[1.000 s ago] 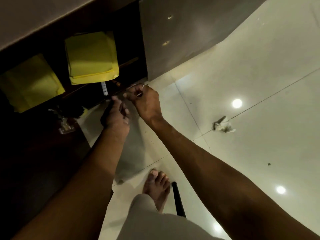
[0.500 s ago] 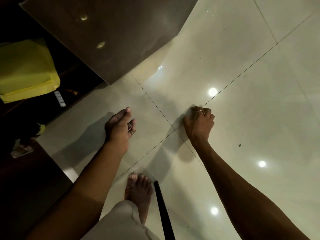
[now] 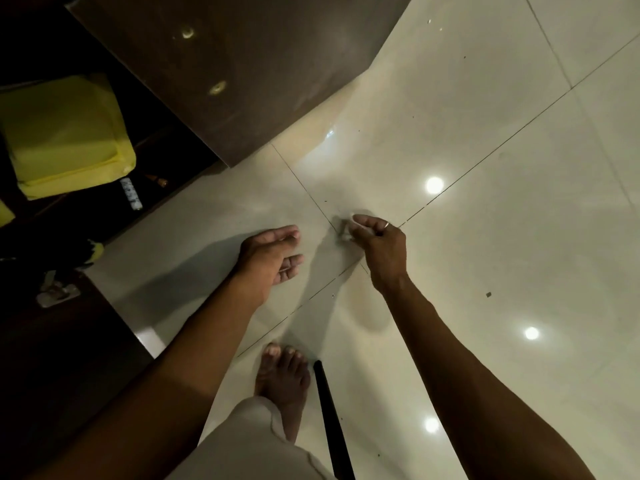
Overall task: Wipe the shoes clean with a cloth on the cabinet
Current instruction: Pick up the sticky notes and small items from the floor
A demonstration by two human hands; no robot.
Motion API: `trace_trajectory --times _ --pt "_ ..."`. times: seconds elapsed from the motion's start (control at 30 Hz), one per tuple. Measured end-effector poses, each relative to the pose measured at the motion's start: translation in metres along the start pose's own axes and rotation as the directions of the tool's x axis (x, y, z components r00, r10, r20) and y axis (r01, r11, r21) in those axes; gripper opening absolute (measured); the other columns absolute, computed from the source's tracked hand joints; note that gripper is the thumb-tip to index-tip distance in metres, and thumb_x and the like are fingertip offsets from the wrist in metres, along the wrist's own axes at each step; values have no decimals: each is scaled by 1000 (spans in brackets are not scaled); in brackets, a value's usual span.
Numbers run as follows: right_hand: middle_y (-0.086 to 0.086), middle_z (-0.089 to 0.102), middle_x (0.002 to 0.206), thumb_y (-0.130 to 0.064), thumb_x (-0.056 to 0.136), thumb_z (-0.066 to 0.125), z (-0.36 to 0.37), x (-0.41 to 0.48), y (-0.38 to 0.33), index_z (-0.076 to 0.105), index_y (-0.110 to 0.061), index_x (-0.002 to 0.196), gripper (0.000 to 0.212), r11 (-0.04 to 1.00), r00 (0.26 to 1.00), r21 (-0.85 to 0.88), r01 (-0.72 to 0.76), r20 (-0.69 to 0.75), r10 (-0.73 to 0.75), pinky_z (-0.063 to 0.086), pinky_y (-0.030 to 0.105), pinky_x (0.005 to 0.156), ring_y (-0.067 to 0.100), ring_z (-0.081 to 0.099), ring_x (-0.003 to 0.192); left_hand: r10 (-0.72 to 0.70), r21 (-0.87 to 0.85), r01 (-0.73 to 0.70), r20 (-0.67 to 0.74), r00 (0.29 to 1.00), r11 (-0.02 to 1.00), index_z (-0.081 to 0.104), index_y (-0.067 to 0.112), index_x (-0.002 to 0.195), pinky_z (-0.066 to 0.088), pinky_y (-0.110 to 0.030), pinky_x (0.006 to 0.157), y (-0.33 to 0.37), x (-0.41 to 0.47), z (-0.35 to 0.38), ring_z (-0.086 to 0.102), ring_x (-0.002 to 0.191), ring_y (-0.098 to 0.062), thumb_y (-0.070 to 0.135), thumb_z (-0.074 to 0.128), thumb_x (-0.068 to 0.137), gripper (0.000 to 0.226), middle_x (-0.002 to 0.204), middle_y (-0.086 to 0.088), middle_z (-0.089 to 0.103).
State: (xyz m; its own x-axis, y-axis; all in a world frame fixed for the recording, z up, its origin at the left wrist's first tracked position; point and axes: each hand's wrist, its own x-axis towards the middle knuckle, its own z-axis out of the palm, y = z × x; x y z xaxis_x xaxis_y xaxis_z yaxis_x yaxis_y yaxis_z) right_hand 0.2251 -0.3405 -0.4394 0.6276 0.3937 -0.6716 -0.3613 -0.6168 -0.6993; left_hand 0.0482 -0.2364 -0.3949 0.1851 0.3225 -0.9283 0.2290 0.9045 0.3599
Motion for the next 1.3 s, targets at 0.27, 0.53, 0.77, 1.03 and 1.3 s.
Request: trace_trajectory --times 0.27,0.53,0.77,1.03,1.3 --pt "11 78 105 10 93 44 71 -43 -31 78 -7 105 40 1000 889 6 -10 458 6 57 30 90 23 74 103 82 60 -75 -119 989 995 74 18 111 58 -25 58 6 -18 -11 73 72 -16 14 71 95 17 93 0 79" --pt "1 78 106 1 93 64 116 -49 -49 76 -13 116 30 939 806 -193 284 579 -125 54 20 78 2 70 84 144 -104 -191 -345 927 976 75 21 103 53 -22 54 11 -16 -51 70 73 -12 6 70 92 19 89 -2 78" --pt "5 78 100 -11 90 70 160 -46 -54 75 -10 116 26 949 805 -239 207 593 -26 60 34 75 19 76 90 237 -41 -275 -401 885 960 73 26 110 49 -21 54 29 -7 -75 75 84 -11 1 55 96 34 103 1 78" --pt "-2 74 81 -16 92 73 209 -48 -67 77 -15 96 6 966 901 -148 210 412 -133 53 25 61 9 67 67 347 40 -401 -582 735 915 71 28 83 53 -31 75 40 9 -91 63 75 -9 9 73 89 20 100 -9 76" --pt "9 77 103 -11 95 69 248 -51 -65 79 -5 102 14 952 959 -174 254 172 -224 53 16 81 18 70 90 249 -51 -351 -610 752 935 73 13 93 57 -23 74 19 16 -93 69 75 -11 -6 64 88 22 90 -5 74"
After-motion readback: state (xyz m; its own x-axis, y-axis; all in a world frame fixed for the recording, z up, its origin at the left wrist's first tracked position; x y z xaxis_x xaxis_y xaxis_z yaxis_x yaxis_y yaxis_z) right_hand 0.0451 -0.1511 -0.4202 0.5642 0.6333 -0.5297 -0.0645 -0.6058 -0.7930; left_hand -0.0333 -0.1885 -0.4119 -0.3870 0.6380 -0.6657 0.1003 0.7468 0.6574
